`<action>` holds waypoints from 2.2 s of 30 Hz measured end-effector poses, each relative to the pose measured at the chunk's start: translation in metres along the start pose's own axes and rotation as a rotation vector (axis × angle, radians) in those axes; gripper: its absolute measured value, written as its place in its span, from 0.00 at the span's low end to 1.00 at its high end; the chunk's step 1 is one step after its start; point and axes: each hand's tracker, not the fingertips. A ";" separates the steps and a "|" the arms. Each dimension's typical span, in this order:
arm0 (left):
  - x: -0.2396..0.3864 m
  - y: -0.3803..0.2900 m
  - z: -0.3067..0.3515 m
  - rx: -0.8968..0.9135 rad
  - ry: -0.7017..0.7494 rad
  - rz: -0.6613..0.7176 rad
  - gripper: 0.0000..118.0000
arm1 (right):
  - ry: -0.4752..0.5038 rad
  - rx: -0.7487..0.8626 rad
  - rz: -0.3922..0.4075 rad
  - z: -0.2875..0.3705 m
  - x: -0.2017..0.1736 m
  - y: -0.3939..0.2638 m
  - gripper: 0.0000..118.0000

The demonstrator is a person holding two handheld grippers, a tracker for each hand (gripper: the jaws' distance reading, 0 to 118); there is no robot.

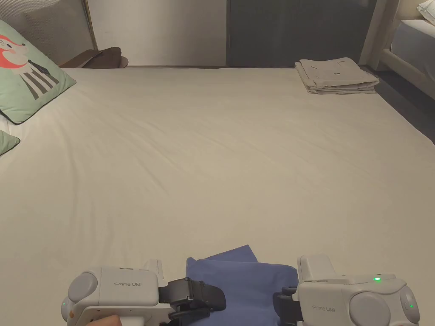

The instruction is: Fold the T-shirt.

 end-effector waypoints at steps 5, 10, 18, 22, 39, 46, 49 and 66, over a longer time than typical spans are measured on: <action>0.019 -0.010 -0.002 0.005 0.034 -0.003 0.35 | -0.003 0.005 0.000 0.001 -0.001 -0.002 0.00; 0.033 -0.013 0.006 0.012 0.036 0.005 0.28 | 0.041 0.042 -0.026 0.010 0.000 -0.002 0.00; 0.040 0.002 0.064 0.056 0.083 -0.023 0.28 | 0.062 0.105 -0.018 0.022 -0.016 0.012 0.00; 0.026 0.016 0.117 0.097 0.145 -0.014 0.28 | 0.076 0.117 0.000 0.020 -0.035 0.022 0.00; -0.073 0.058 0.311 0.254 0.353 0.103 0.28 | 0.083 0.081 0.076 -0.016 -0.085 0.043 0.00; -0.116 0.060 0.341 0.289 0.425 0.209 0.35 | 0.073 0.076 0.089 -0.017 -0.093 0.043 0.00; -0.103 0.052 0.336 0.318 0.612 0.170 0.72 | 0.069 0.078 0.092 -0.018 -0.091 0.046 0.00; 0.032 -0.030 0.270 0.589 0.683 -0.243 0.11 | 0.070 0.162 0.068 0.021 -0.070 0.045 0.00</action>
